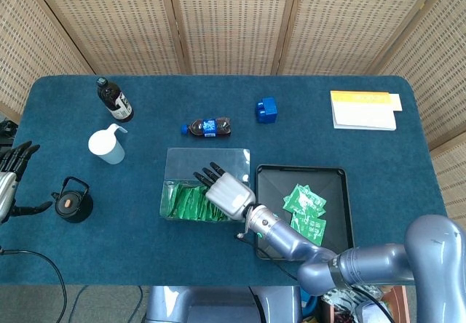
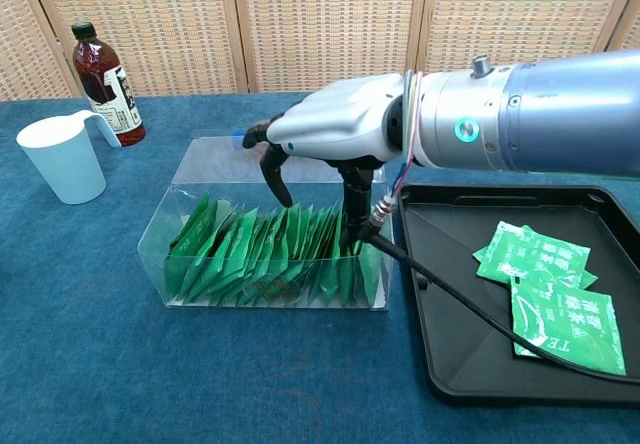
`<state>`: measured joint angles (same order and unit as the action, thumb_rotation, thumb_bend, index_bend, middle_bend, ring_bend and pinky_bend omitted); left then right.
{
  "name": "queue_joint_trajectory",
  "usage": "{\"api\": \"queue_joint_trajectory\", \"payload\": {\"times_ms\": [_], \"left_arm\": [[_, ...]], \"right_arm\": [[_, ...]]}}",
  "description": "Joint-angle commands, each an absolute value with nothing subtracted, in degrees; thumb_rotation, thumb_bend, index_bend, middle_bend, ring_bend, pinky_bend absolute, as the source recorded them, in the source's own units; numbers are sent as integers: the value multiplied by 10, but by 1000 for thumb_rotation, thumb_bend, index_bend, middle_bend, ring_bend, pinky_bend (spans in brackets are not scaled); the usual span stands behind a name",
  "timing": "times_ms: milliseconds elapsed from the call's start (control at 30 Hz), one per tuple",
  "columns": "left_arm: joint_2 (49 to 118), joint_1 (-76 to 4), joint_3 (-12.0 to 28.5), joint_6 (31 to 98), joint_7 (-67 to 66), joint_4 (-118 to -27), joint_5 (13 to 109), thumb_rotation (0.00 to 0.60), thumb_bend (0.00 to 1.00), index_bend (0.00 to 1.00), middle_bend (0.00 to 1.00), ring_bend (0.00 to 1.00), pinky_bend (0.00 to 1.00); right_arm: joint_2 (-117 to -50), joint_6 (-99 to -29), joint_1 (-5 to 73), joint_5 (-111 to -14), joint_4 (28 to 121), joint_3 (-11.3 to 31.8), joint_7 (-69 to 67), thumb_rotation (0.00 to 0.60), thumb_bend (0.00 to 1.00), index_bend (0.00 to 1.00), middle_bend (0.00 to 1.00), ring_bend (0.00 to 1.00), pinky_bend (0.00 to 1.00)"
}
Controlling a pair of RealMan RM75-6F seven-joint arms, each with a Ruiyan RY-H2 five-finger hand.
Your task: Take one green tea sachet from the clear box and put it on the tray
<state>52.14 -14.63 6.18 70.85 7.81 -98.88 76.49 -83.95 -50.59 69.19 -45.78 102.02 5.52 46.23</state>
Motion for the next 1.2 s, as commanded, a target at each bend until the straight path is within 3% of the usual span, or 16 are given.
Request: {"api": "queue_joint_trajectory", "payload": {"times_ms": [33,733,1200], "left_arm": [[522,-146,62,709,77,-989,765,600,121,0,0,0,0],[520,-146,62,710,82,-988,764,600,121,0,0,0,0],[521,-147,63,706,77,-989,760,600,121,0,0,0,0]], "right_arm": [[-841,-506,693,-457,1019,53,460,600,123,429,38,0,0],[-869,-509,699,-457,985,50,444,600,123,429,42,0,8],[-854,-508,700,-463,979,45,444,600,123,429,47,0,12]]}}
